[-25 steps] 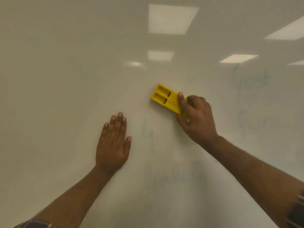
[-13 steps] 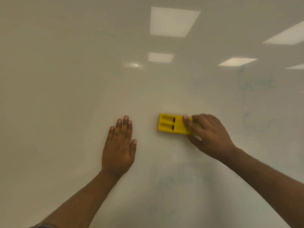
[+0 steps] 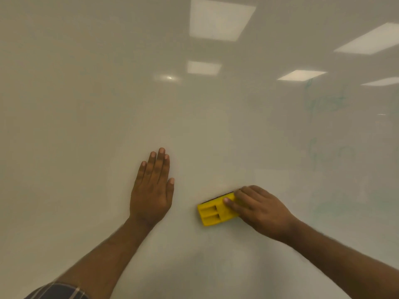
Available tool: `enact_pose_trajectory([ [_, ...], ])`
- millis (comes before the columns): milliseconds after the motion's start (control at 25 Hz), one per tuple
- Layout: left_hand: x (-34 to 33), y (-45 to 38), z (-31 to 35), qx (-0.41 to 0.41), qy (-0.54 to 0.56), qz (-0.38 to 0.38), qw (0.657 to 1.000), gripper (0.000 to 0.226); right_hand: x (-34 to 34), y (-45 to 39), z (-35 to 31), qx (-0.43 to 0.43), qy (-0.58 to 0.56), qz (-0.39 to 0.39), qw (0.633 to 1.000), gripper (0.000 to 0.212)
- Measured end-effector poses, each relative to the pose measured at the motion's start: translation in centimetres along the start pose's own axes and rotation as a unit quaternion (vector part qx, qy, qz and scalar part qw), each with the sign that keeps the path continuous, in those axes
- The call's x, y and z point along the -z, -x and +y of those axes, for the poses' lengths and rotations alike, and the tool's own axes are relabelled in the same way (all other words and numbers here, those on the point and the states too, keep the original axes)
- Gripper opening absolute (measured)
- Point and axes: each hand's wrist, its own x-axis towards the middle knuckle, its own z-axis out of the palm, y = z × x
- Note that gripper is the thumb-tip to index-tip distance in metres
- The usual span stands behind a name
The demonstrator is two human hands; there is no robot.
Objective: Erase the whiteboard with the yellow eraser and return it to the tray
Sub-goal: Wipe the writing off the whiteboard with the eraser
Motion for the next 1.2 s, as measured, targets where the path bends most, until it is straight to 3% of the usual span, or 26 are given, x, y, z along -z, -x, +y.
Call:
enact_pose_trajectory([
  [80, -0.1, 0.4, 0.3, 0.009, 0.004, -0.001, 1.000, 0.062, 1.1, -0.3, 2.6, -0.081, 0.028, 0.025, 0.996, 0.044],
  [200, -0.2, 0.7, 0.3, 0.017, 0.004, -0.002, 1.000, 0.063, 2.2, -3.0, 6.2, -0.261, 0.021, 0.075, 0.962, 0.054],
  [280, -0.3, 0.8, 0.2, 0.016, 0.003, 0.003, 1.000, 0.063, 1.8, -4.4, 6.1, -0.292, 0.004, 0.088, 0.952, 0.055],
  [440, -0.5, 1.2, 0.2, 0.009, 0.004, 0.005, 1.000, 0.063, -0.7, -3.5, 0.7, -0.237, -0.019, 0.088, 0.967, 0.051],
  [560, -0.4, 1.5, 0.0, 0.004, 0.002, -0.001, 1.000, 0.063, -2.1, 0.2, -4.7, -0.122, -0.048, 0.027, 0.991, 0.041],
  [680, -0.4, 2.1, 0.1, 0.002, 0.004, -0.008, 1.000, 0.063, -1.4, 3.6, -4.9, -0.027, -0.031, -0.022, 0.999, 0.038],
  [920, -0.5, 2.9, 0.6, 0.021, 0.006, -0.009, 1.000, 0.065, -1.6, -1.8, -2.5, -0.235, -0.038, 0.067, 0.969, 0.048],
  [1040, -0.7, 3.5, 0.2, -0.001, 0.009, -0.018, 1.000, 0.068, -3.4, -2.1, -6.3, -0.171, -0.078, 0.060, 0.980, 0.044],
  [1200, -0.7, 3.9, 0.0, -0.010, 0.010, -0.027, 1.000, 0.068, -3.4, 3.3, -10.0, -0.058, -0.071, -0.019, 0.996, 0.041],
])
